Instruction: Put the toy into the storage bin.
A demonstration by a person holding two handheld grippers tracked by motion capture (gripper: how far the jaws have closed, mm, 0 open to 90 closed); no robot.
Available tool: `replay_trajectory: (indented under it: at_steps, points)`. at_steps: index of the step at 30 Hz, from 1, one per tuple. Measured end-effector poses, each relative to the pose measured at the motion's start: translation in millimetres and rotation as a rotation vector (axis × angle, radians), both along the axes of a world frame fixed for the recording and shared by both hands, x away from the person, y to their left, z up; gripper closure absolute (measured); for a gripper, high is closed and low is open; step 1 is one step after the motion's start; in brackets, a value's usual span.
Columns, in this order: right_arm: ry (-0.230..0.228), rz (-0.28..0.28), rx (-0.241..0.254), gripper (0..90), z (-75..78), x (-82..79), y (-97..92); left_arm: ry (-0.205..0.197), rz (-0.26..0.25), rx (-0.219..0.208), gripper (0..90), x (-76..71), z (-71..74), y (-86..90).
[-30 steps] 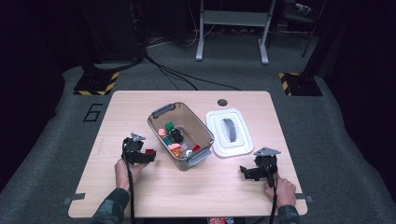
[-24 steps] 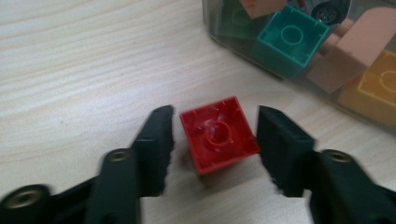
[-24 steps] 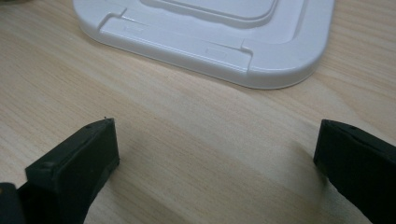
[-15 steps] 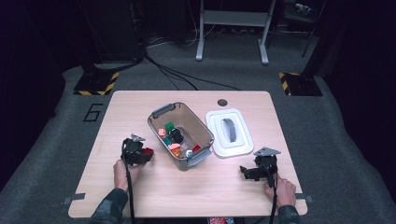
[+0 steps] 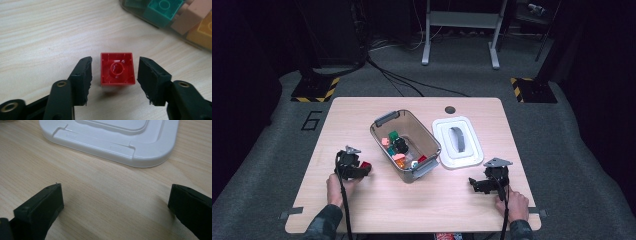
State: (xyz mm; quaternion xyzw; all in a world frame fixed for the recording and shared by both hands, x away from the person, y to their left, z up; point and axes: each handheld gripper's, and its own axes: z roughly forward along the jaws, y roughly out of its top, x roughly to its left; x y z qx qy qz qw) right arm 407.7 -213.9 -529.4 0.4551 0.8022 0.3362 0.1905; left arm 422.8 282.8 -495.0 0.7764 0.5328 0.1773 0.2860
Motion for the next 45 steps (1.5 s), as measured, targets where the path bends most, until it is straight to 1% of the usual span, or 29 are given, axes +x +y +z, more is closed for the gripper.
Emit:
replay_trajectory:
  at_steps: [2, 3, 5, 6, 7, 9, 11, 14, 15, 17, 18, 19, 20, 22, 23, 24, 26, 29, 30, 33, 34, 35, 36, 38, 42, 43, 45]
  points:
    - [0.0, 0.0, 0.0, 0.0, 0.0, 0.0, 0.0, 0.006, -0.005, -0.001, 41.2, 2.6, 1.2, -1.2]
    - [0.0, 0.0, 0.0, 0.0, 0.0, 0.0, 0.0, 0.002, 0.003, 0.001, 40.5, 3.7, 1.0, -2.5]
    - [0.0, 0.0, 0.0, 0.0, 0.0, 0.0, 0.0, 0.017, 0.004, 0.011, 41.4, 5.9, 0.8, -3.7]
    - [0.0, 0.0, 0.0, 0.0, 0.0, 0.0, 0.0, 0.022, 0.004, 0.014, 43.3, 7.4, -0.9, -4.5]
    - [0.0, 0.0, 0.0, 0.0, 0.0, 0.0, -0.1, 0.028, -0.001, 0.014, 47.4, 8.4, -2.1, -4.4]
    - [0.0, 0.001, 0.0, 0.0, 0.0, 0.0, -0.1, 0.035, 0.009, 0.012, 56.8, 9.6, -4.3, -4.8]
    - [0.0, 0.0, 0.0, 0.0, 0.0, 0.0, -0.1, 0.036, 0.006, 0.019, 58.4, 9.5, -3.6, -4.5]
    - [0.0, 0.0, 0.0, 0.0, 0.0, 0.0, 0.0, 0.025, -0.003, 0.023, 58.6, 7.9, -1.5, -4.2]
    - [0.0, 0.0, 0.0, 0.0, 0.0, 0.0, 0.0, 0.026, 0.0, 0.019, 58.7, 7.0, -0.2, -4.1]
    - [0.002, 0.0, 0.003, 0.0, 0.1, -0.1, 0.1, 0.014, -0.003, 0.015, 58.7, 5.4, 2.1, -3.0]
    - [0.0, 0.001, -0.001, 0.0, 0.0, 0.0, -0.1, 0.016, -0.007, 0.018, 58.7, 4.9, 4.1, -1.9]
    - [0.0, 0.0, 0.0, 0.0, 0.0, 0.0, 0.0, 0.008, -0.003, 0.011, 58.7, 4.4, 5.9, -0.9]
    - [0.0, 0.0, 0.0, 0.0, 0.0, 0.0, -0.1, 0.004, -0.006, 0.001, 58.7, 4.1, 8.0, 0.5]
    - [0.0, 0.0, 0.0, 0.0, 0.0, 0.0, 0.0, -0.001, -0.003, 0.004, 58.8, 3.3, 13.7, 2.7]
    - [0.0, 0.001, 0.0, 0.0, 0.0, 0.0, -0.1, 0.0, -0.01, -0.002, 58.8, 3.2, 16.6, 3.9]
    - [0.0, 0.0, 0.0, 0.0, 0.0, 0.0, 0.0, -0.012, -0.009, -0.007, 58.8, 2.8, 18.8, 4.5]
    - [0.0, 0.0, 0.0, 0.0, 0.0, 0.0, 0.0, -0.002, -0.026, -0.017, 58.8, 2.4, 24.4, 5.9]
    - [0.0, 0.0, 0.0, 0.0, 0.0, 0.0, 0.0, -0.017, -0.036, -0.02, 58.8, 0.5, 35.2, 6.8]
    - [0.0, 0.0, 0.0, 0.0, 0.0, 0.0, 0.0, -0.031, -0.034, -0.024, 58.7, -0.2, 38.3, 6.2]
    - [0.0, 0.0, 0.0, 0.0, 0.0, 0.0, 0.0, -0.037, -0.047, -0.019, 58.8, -1.1, 49.8, 5.9]
    - [0.0, 0.0, 0.0, 0.0, 0.0, 0.0, 0.0, -0.049, -0.047, -0.022, 58.8, -1.1, 52.6, 5.4]
    - [0.0, 0.0, 0.0, 0.0, 0.0, 0.0, 0.0, -0.051, -0.051, -0.018, 58.8, -1.0, 56.0, 5.4]
    - [0.0, 0.0, 0.0, 0.0, 0.0, 0.0, 0.0, -0.06, -0.055, -0.019, 58.8, -0.7, 59.8, 5.8]
    - [0.0, 0.0, 0.0, 0.0, 0.0, 0.0, 0.0, -0.059, -0.054, -0.018, 58.8, -0.8, 65.5, 6.1]
    - [0.0, 0.0, 0.0, 0.0, 0.0, 0.0, 0.0, -0.084, -0.056, -0.016, 58.8, -1.1, 77.0, 5.5]
    - [0.0, 0.0, 0.0, 0.0, 0.0, 0.0, 0.0, -0.085, -0.061, -0.021, 58.8, -1.5, 80.2, 5.1]
    - [0.0, 0.0, 0.0, 0.0, 0.0, 0.0, 0.0, -0.1, -0.067, -0.017, 58.8, -2.1, 85.3, 3.1]
